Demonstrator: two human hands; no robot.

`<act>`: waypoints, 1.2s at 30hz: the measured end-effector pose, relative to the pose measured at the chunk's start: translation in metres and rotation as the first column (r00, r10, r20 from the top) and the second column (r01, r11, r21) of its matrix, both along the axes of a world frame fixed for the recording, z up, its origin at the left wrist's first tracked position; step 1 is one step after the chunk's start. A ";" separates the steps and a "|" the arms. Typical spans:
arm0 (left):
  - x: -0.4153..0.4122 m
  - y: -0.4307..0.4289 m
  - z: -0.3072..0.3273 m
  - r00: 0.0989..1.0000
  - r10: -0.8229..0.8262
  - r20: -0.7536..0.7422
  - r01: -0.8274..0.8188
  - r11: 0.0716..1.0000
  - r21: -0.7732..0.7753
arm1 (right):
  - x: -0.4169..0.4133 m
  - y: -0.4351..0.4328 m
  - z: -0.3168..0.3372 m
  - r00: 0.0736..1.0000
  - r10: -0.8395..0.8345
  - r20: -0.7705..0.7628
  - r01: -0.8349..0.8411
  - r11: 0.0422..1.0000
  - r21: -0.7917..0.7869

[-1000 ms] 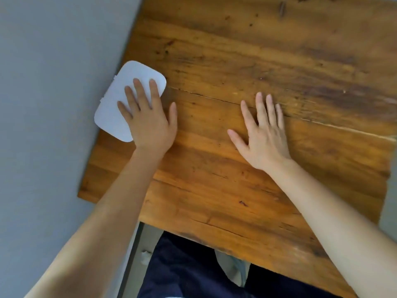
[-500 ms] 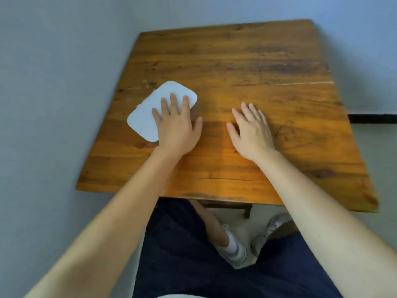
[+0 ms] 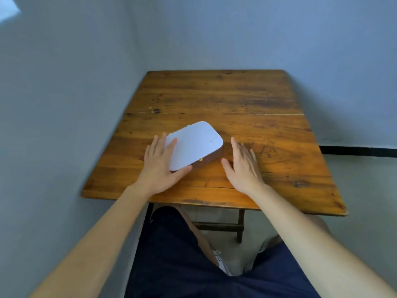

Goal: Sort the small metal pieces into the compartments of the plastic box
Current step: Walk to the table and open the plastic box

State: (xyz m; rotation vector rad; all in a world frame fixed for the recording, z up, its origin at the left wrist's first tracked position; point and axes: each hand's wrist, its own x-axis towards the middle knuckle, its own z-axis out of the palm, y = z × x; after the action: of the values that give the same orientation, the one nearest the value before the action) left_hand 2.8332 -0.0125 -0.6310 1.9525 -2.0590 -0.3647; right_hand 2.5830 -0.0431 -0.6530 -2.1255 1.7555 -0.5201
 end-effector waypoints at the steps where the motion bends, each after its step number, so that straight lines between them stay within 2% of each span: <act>1: 0.004 -0.002 -0.002 0.998 0.022 -0.053 -0.021 0.999 0.030 | 0.005 0.003 0.003 0.998 0.017 0.064 -0.017 1.000 0.011; 3: 0.004 -0.004 -0.004 0.991 0.042 -0.124 -0.038 0.999 0.029 | 0.017 0.007 0.007 0.985 0.075 0.155 -0.079 0.997 0.020; 5: 0.001 -0.004 -0.007 0.982 0.052 -0.180 -0.055 0.998 -0.011 | 0.026 0.007 0.008 0.980 0.120 0.156 -0.122 0.992 0.005; 11: -0.002 -0.003 -0.004 0.943 0.064 -0.327 -0.103 0.989 -0.105 | 0.030 -0.003 0.009 0.966 0.122 0.227 -0.105 0.991 -0.085; 15: -0.006 -0.002 0.000 0.891 0.034 -0.453 -0.159 0.957 -0.242 | 0.031 -0.013 0.020 0.948 0.148 0.281 -0.117 0.985 -0.123; 22: -0.016 -0.025 0.023 0.683 0.082 -0.726 -0.443 0.837 -0.322 | 0.047 -0.048 0.037 0.886 0.151 0.439 -0.151 0.988 -0.036; 24: -0.016 -0.038 0.035 0.613 0.105 -0.783 -0.499 0.820 -0.280 | 0.057 -0.058 0.043 0.886 0.175 0.430 -0.183 0.983 -0.024; 27: -0.008 -0.060 0.043 0.532 0.128 -0.837 -0.486 0.856 -0.178 | 0.069 -0.074 0.051 0.889 0.195 0.414 -0.190 0.980 -0.053; 29: 0.001 -0.071 0.040 0.575 0.152 -0.804 -0.466 0.869 -0.169 | 0.075 -0.085 0.052 0.898 0.200 0.392 -0.201 0.979 -0.039; 31: 0.008 -0.077 0.031 0.676 0.190 -0.712 -0.441 0.878 -0.185 | 0.078 -0.095 0.050 0.920 0.207 0.334 -0.224 0.974 0.013; 33: 0.011 -0.079 0.014 0.733 0.196 -0.652 -0.400 0.899 -0.179 | 0.080 -0.101 0.047 0.940 0.227 0.255 -0.257 0.962 0.092; 36: 0.017 -0.084 -0.009 0.685 0.253 -0.684 -0.376 0.926 -0.035 | 0.082 -0.104 0.045 0.955 0.275 0.112 -0.291 0.944 0.156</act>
State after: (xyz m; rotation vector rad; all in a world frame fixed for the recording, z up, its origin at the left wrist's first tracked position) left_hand 2.8500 -0.0967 -0.6400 1.6786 -1.2188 -0.6671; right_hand 2.6652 -0.1474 -0.6076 -2.1472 1.3618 -0.3655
